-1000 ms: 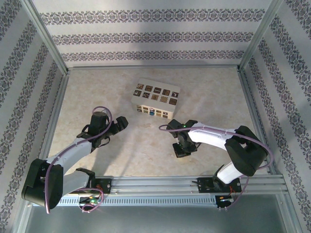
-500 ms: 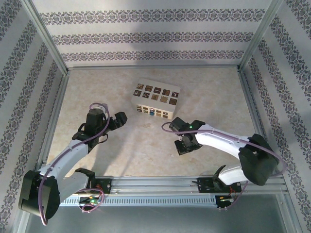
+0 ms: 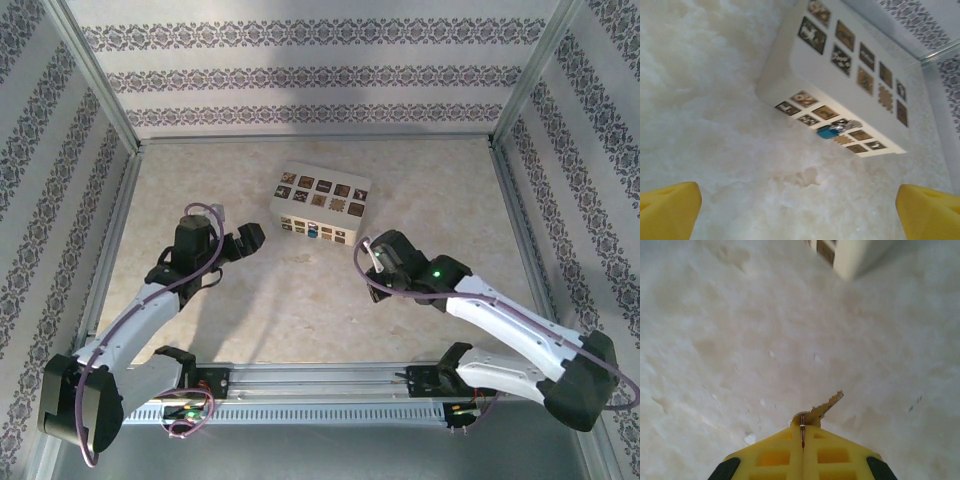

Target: Unlock a padlock with a key

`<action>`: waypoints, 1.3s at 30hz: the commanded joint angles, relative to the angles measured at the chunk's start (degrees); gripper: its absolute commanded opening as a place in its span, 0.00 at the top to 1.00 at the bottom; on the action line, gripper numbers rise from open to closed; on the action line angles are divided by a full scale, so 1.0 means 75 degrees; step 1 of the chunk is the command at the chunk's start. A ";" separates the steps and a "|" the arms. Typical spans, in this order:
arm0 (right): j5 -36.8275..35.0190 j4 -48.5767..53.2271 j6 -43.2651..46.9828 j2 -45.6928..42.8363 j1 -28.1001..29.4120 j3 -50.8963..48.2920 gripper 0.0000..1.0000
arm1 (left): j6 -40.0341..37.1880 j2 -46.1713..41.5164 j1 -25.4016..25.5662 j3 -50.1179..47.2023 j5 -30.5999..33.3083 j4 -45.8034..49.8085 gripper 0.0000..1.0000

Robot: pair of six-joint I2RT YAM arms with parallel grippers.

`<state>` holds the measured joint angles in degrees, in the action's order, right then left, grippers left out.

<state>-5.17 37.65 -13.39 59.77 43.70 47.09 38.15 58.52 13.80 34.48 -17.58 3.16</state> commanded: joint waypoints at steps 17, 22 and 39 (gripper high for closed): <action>0.1108 -0.3867 0.4353 -0.0861 -0.0054 -0.0162 1.00 | 0.0192 0.0029 0.0564 0.1843 -0.1983 0.0320 0.24; 0.1384 -0.4597 0.5053 -0.0862 -0.0052 -0.0244 1.00 | 0.0169 0.0265 0.0990 0.2198 -0.2194 0.0208 0.29; 0.0970 -0.4044 0.6554 -0.0264 0.0219 0.0398 1.00 | -0.0707 0.1659 0.2521 0.3875 -0.2428 0.0564 0.52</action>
<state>3.66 6.28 33.01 57.80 44.53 47.59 35.81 69.78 31.20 61.08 -34.98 4.84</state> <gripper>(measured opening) 0.056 0.493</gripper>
